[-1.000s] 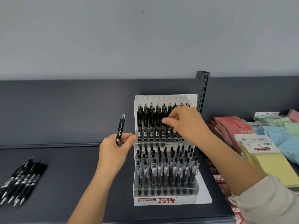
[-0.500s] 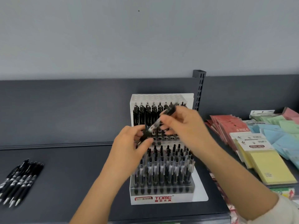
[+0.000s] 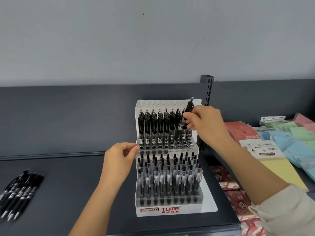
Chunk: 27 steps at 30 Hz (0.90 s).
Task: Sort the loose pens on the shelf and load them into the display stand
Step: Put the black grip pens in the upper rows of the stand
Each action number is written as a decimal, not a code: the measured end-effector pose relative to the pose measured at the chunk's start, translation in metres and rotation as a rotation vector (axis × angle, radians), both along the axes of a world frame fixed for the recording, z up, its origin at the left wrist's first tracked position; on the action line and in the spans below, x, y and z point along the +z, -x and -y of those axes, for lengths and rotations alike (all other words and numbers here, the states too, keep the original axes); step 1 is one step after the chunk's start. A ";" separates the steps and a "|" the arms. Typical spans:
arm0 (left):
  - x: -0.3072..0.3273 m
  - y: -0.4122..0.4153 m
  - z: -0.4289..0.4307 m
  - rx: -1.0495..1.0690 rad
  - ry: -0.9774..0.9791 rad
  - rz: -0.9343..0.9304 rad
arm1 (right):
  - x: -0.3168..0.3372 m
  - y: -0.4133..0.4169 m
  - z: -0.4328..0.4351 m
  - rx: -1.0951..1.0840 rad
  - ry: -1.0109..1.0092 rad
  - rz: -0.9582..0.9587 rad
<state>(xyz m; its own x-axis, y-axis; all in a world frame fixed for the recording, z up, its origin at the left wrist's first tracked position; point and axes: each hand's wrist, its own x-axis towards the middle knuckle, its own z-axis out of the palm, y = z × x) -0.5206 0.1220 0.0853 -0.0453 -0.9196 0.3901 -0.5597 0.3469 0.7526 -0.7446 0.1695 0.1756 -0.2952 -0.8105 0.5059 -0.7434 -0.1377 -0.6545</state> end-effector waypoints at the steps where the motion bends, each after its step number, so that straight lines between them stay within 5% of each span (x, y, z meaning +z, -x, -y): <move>1: 0.000 0.000 0.000 -0.001 -0.003 -0.004 | -0.001 -0.002 0.002 0.004 -0.002 -0.023; 12: -0.002 -0.001 0.003 -0.006 -0.021 -0.009 | -0.015 -0.018 0.017 -0.004 -0.276 -0.325; 23: 0.003 -0.025 -0.009 0.130 0.040 0.052 | -0.012 -0.021 -0.014 -0.036 -0.120 -0.274; 27: -0.016 -0.094 -0.024 0.323 0.016 0.189 | -0.016 -0.072 -0.035 0.229 -0.013 -0.178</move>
<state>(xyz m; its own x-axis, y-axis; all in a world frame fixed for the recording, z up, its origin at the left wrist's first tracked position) -0.4271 0.1463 0.0695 0.1734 -0.8923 0.4167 -0.7704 0.1407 0.6219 -0.6726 0.2050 0.1596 -0.0112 -0.8529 0.5220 -0.7971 -0.3076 -0.5196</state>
